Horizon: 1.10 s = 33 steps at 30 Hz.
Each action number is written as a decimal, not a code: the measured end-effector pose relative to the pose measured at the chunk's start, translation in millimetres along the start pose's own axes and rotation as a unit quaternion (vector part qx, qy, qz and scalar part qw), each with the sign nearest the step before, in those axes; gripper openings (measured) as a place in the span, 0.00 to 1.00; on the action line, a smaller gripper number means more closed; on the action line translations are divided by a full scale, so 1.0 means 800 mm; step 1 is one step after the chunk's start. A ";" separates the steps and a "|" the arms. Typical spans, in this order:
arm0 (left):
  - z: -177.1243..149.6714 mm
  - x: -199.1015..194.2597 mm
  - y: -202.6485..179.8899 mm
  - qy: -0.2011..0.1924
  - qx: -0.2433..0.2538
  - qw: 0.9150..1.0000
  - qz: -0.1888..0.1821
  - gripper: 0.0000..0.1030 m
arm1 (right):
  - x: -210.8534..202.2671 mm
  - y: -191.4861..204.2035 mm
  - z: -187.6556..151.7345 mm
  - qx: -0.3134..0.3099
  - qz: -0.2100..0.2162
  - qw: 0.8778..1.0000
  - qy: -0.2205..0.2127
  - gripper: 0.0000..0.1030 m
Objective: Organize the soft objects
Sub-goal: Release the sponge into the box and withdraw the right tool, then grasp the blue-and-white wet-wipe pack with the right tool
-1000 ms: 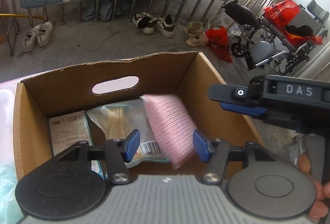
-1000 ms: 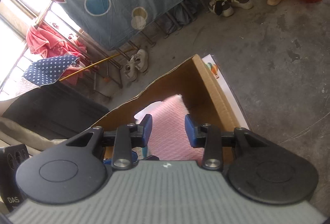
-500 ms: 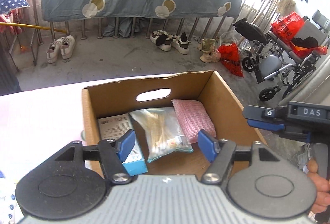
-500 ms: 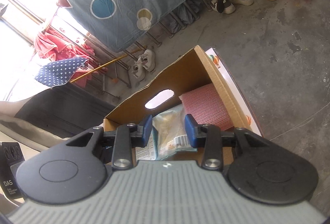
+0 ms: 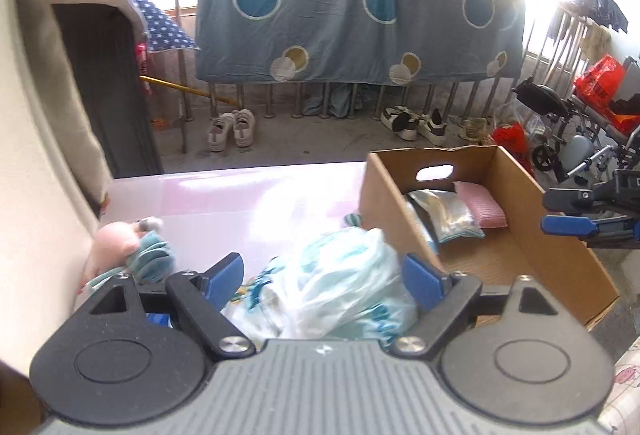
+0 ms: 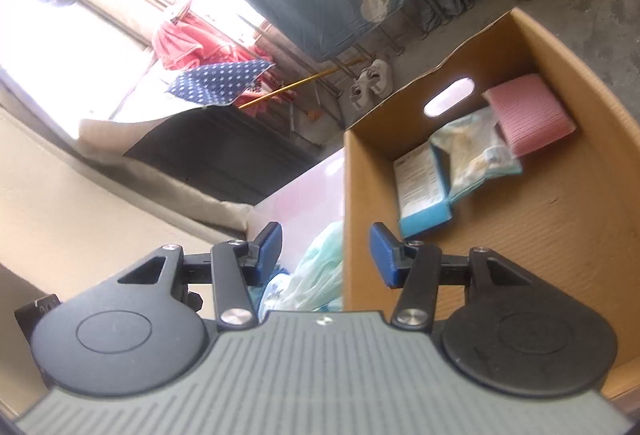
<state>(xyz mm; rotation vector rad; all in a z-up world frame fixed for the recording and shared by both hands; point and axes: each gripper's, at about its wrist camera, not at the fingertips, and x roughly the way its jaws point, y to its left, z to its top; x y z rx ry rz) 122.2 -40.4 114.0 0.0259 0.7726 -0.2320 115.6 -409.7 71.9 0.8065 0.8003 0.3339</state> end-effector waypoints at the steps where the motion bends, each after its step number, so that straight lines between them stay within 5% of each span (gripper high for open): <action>1: -0.007 -0.007 0.012 -0.002 -0.005 1.000 0.009 0.85 | 0.006 0.009 -0.007 -0.002 0.006 1.000 0.007 0.47; 6: -0.060 -0.049 0.086 -0.015 -0.031 0.997 0.067 0.85 | 0.047 0.064 -0.050 -0.021 0.036 0.998 0.052 0.47; 17: -0.131 -0.043 0.145 -0.027 -0.050 0.994 0.096 0.76 | 0.195 0.173 -0.119 -0.062 0.054 0.982 0.173 0.47; 25: -0.122 0.051 0.145 -0.007 0.013 0.997 0.070 0.73 | 0.353 0.186 -0.121 -0.028 -0.013 0.963 0.269 0.47; 28: -0.113 0.093 0.154 0.018 0.019 0.999 0.046 0.76 | 0.403 0.182 -0.121 -0.028 -0.051 0.951 0.302 0.47; 30: -0.107 0.115 0.157 0.029 0.035 0.998 0.040 0.87 | 0.430 0.176 -0.120 -0.031 -0.078 0.944 0.318 0.47; 33: -0.101 0.150 0.161 0.047 0.061 0.996 0.043 0.88 | 0.459 0.167 -0.119 -0.025 -0.109 0.937 0.332 0.48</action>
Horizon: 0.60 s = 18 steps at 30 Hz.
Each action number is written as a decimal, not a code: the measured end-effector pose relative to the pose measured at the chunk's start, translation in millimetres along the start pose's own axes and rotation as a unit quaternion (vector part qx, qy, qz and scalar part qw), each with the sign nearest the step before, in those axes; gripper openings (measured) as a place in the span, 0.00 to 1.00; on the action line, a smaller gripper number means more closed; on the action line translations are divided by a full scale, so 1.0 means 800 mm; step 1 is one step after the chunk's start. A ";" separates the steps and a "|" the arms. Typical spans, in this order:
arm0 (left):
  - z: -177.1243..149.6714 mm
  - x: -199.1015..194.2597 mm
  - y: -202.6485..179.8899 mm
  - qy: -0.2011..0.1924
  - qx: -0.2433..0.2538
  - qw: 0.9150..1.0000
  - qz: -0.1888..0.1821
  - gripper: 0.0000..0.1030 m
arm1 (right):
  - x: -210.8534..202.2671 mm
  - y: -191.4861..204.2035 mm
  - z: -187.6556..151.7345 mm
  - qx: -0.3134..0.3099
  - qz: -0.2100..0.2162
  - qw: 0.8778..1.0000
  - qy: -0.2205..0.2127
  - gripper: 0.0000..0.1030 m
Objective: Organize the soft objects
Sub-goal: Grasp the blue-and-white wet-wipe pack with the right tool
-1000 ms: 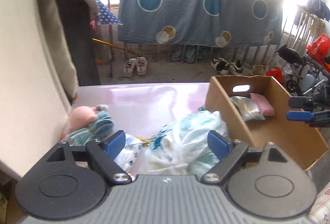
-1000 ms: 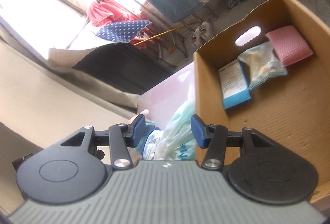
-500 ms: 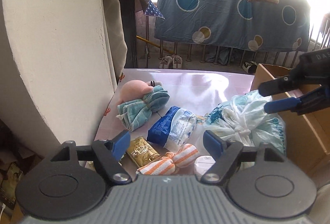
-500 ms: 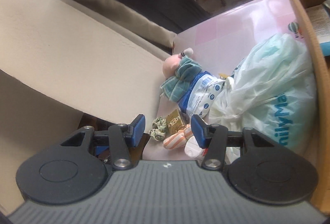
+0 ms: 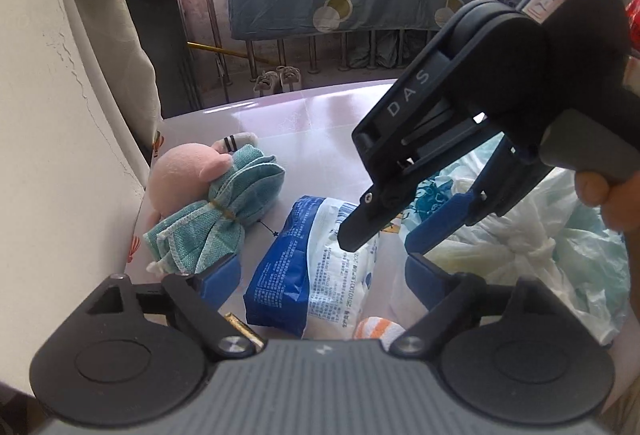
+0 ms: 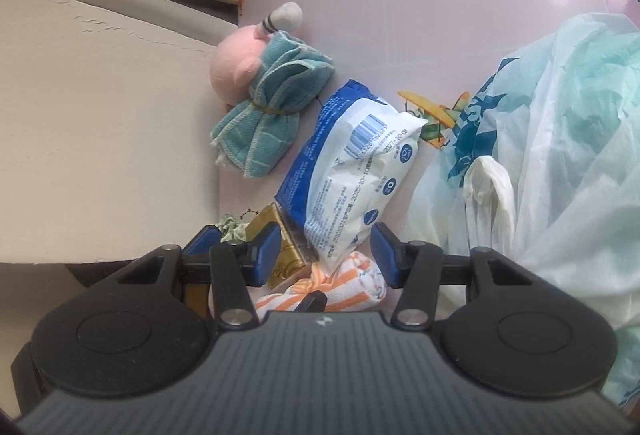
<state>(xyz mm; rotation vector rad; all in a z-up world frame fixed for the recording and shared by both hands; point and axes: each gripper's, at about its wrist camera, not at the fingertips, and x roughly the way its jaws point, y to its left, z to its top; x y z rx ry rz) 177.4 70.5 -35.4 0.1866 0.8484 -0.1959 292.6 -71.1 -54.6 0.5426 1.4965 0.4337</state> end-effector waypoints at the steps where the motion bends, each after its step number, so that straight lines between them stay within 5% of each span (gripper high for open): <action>1: 0.002 0.009 0.001 0.006 0.005 1.000 0.003 0.88 | 0.006 -0.002 0.005 0.005 -0.005 1.000 0.003 0.49; 11: 0.007 0.070 0.018 0.066 -0.005 0.998 -0.010 0.88 | 0.053 -0.008 0.040 0.019 -0.021 0.999 0.030 0.54; 18: 0.004 0.090 0.008 0.090 0.014 0.996 -0.008 0.88 | 0.058 -0.013 0.048 0.025 -0.001 1.000 0.011 0.54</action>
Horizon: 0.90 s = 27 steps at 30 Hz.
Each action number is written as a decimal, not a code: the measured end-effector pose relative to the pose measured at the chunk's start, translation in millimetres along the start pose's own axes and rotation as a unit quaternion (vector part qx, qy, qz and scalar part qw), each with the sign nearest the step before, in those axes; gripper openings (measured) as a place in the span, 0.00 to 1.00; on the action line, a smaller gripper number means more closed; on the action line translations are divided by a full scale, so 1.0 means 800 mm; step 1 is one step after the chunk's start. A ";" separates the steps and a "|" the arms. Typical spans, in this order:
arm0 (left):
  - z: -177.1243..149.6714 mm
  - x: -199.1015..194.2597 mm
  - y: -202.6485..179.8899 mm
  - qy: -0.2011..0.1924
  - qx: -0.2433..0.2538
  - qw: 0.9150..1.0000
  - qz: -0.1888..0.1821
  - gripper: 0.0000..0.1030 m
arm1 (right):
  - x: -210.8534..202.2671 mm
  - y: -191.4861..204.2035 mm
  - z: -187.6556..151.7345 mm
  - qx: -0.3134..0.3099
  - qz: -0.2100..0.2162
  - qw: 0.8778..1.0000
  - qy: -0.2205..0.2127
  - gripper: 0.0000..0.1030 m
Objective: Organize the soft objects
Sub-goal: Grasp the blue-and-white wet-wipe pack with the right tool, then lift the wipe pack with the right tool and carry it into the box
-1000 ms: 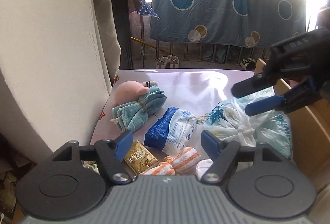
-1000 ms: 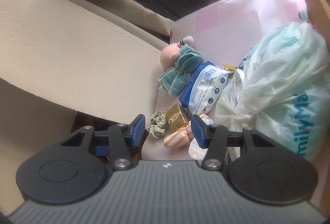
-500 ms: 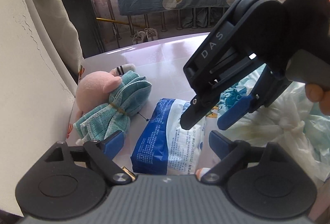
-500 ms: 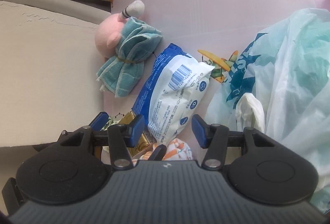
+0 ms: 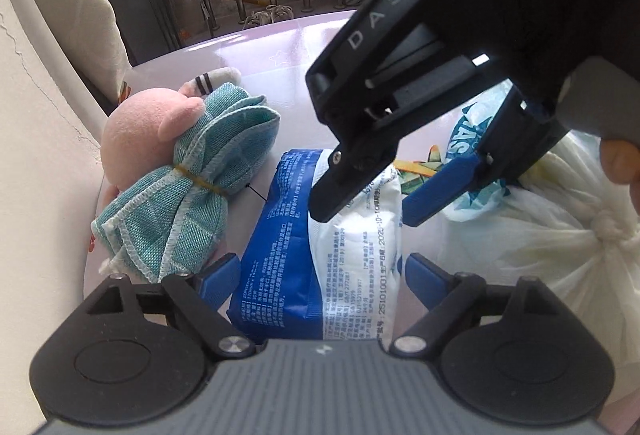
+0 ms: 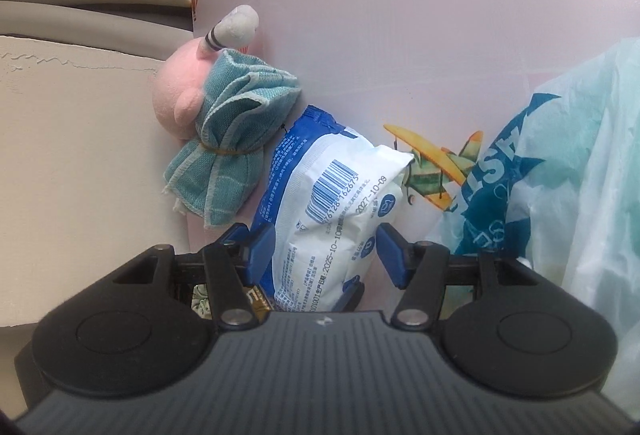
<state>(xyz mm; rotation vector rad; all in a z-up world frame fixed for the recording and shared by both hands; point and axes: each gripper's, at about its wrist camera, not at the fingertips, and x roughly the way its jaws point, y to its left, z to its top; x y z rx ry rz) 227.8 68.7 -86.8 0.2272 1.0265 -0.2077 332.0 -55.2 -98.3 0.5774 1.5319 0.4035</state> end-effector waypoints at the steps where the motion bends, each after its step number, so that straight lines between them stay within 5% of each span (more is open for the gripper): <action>1: 0.001 -0.001 -0.002 -0.001 0.004 1.000 0.003 0.88 | -0.001 -0.002 0.000 0.003 0.002 1.000 0.001 0.54; 11: 0.017 0.018 0.001 0.028 -0.018 0.999 0.005 0.89 | 0.017 -0.004 0.005 0.009 -0.008 1.000 0.011 0.57; 15: 0.018 0.021 -0.001 0.033 -0.023 0.999 0.012 0.81 | 0.022 -0.008 0.005 0.012 0.010 1.000 0.000 0.61; 22: 0.022 0.010 0.000 0.030 -0.047 0.998 0.017 0.73 | 0.009 -0.005 -0.005 -0.001 0.016 0.999 -0.031 0.46; 27: 0.026 -0.008 0.003 0.020 -0.056 0.998 0.019 0.72 | -0.009 -0.002 -0.011 -0.002 0.027 0.999 -0.044 0.44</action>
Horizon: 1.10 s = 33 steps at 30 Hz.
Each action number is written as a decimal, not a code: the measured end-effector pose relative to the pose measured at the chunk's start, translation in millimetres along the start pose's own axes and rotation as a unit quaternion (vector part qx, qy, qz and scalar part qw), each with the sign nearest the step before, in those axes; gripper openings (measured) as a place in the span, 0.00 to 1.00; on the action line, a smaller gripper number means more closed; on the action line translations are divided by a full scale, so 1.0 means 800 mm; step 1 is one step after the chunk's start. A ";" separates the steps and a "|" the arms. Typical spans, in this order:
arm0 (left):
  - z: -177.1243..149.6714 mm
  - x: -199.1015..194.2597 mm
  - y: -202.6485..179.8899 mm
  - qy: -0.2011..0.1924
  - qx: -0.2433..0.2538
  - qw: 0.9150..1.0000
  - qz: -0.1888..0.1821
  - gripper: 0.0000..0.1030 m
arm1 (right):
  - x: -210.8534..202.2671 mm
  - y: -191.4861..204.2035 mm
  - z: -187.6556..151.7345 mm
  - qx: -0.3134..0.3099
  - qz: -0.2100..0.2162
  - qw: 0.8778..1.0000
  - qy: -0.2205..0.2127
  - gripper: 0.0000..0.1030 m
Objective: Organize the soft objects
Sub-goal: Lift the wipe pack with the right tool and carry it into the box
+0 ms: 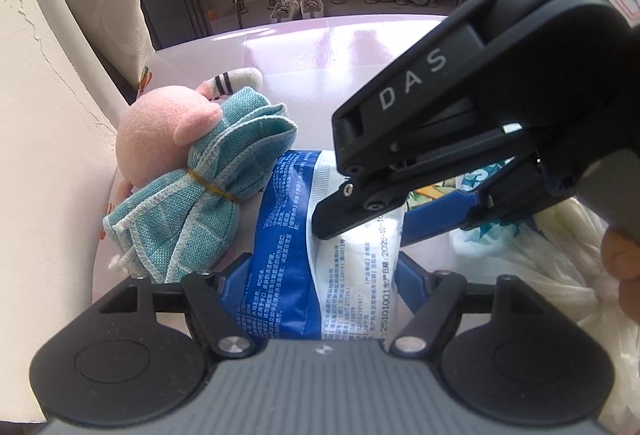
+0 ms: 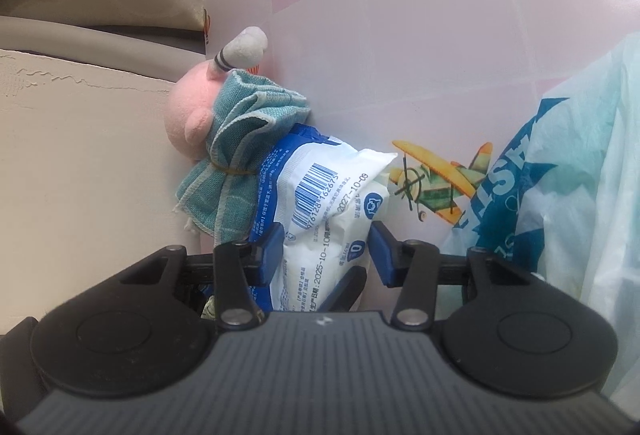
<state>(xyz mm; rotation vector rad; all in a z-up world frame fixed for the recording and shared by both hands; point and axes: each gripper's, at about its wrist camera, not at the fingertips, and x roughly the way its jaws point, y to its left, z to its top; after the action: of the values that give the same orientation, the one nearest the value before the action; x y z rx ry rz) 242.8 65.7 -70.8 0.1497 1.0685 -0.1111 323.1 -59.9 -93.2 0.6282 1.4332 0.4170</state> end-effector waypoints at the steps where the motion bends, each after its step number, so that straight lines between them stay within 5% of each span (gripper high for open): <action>1: 0.000 -0.006 -0.002 -0.004 0.001 1.000 0.002 0.72 | -0.005 0.002 -0.002 0.001 0.002 1.000 -0.003 0.44; 20: 0.010 -0.170 -0.072 -0.093 0.013 0.995 0.019 0.71 | -0.172 0.036 -0.069 -0.039 0.058 0.993 -0.096 0.44; 33: 0.034 -0.251 -0.211 -0.155 0.067 0.986 -0.012 0.71 | -0.350 -0.044 -0.123 -0.022 0.080 0.978 -0.193 0.44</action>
<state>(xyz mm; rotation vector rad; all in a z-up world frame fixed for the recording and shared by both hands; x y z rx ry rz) 143.0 -101.5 106.7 0.2331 0.7520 -0.2206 191.9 -245.3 101.3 0.7466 1.0059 0.4246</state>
